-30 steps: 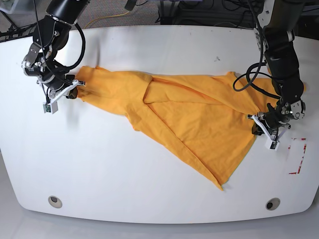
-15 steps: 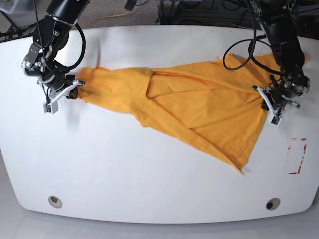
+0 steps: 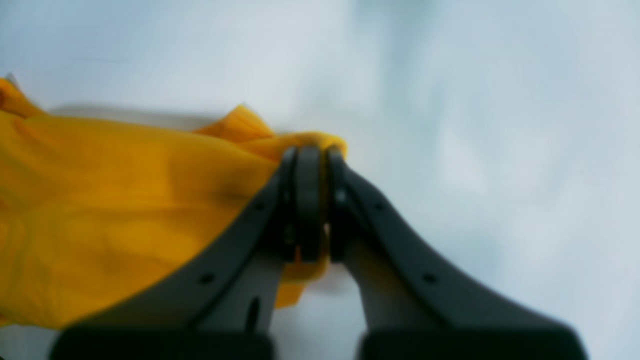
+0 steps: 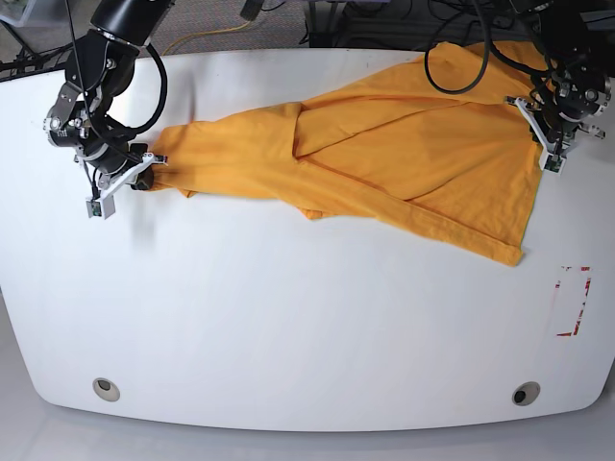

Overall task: Fold the T-shirt properly
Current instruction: 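Drag the shirt edge with the left gripper, then regrasp nearby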

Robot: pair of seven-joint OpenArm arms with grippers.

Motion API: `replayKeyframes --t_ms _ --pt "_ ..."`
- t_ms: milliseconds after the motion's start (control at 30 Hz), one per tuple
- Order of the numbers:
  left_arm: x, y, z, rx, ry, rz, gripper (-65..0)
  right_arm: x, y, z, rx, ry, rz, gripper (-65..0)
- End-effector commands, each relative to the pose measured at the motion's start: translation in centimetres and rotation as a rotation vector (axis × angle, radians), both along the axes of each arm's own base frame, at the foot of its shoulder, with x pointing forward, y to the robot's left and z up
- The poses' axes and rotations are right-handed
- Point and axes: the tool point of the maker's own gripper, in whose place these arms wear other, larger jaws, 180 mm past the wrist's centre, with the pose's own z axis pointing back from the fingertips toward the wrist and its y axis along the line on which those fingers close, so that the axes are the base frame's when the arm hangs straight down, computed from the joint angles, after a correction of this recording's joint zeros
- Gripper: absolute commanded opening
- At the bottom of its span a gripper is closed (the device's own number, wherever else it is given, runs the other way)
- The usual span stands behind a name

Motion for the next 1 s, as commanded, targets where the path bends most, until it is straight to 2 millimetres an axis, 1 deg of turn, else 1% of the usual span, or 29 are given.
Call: replayKeyframes --t_ms 0,33,100,133,200,267,300,367,433,567,633,700,800,867,967 --pt "0.4 1.1 1.2 0.041 -0.017 0.012 -62.4 1.0 -0.8 1.5 -0.024 -0.052 -0.001 -65.0" --pt "0.4 1.1 1.2 0.040 -0.014 0.012 -59.9 1.1 -0.8 1.5 -0.024 -0.053 -0.001 -65.0" --pt "0.8 1.2 1.6 0.047 -0.020 0.015 -51.2 1.4 -0.8 1.8 -0.024 -0.063 -0.001 -65.0" --pt "1.6 1.3 2.4 0.059 -0.043 0.018 -44.7 1.5 -0.8 1.8 -0.022 -0.062 -0.002 -65.0" --pt "2.7 1.5 3.5 0.074 -0.066 0.023 -33.9 1.5 -0.8 1.8 -0.022 -0.063 -0.002 -65.0" --pt "3.4 1.7 4.2 0.082 -0.075 0.032 -26.2 1.5 -0.8 1.8 -0.022 -0.063 -0.002 -65.0" --pt "3.9 1.7 4.7 0.087 -0.087 0.034 -24.6 1.5 -0.8 1.8 -0.022 -0.063 -0.002 -65.0" --pt "4.8 1.8 5.3 0.089 -0.106 0.039 -23.7 1.5 -0.8 1.8 -0.022 -0.063 -0.002 -65.0" --pt "6.1 2.1 5.9 0.084 -0.133 0.046 -23.2 1.5 -0.7 1.8 -0.021 -0.063 -0.002 -65.0" --pt "8.1 2.3 5.5 0.040 -0.143 0.066 -23.1 1.5 -0.7 1.8 -0.021 -0.063 -0.002 -65.0" --pt "8.8 2.9 5.7 0.038 -0.145 0.067 -23.1 1.5 -0.4 1.7 -0.012 -0.063 -0.003 -65.0" --pt "9.3 3.1 5.2 0.015 -0.136 0.075 -22.9 1.5 -0.2 1.6 -0.007 -0.063 -0.003 -65.0" --pt "10.9 3.1 5.0 -0.027 -0.143 0.089 -22.9 1.5 -0.1 1.6 -0.004 -0.063 -0.003 -65.0" --pt "11.5 3.2 4.6 -0.053 -0.140 0.101 -22.9 1.5 -0.1 1.5 -0.003 -0.063 -0.003 -65.0" --pt "12.3 2.8 3.5 -0.101 -0.120 0.111 -22.9 1.5 0.3 1.4 0.005 -0.063 -0.002 -65.0"
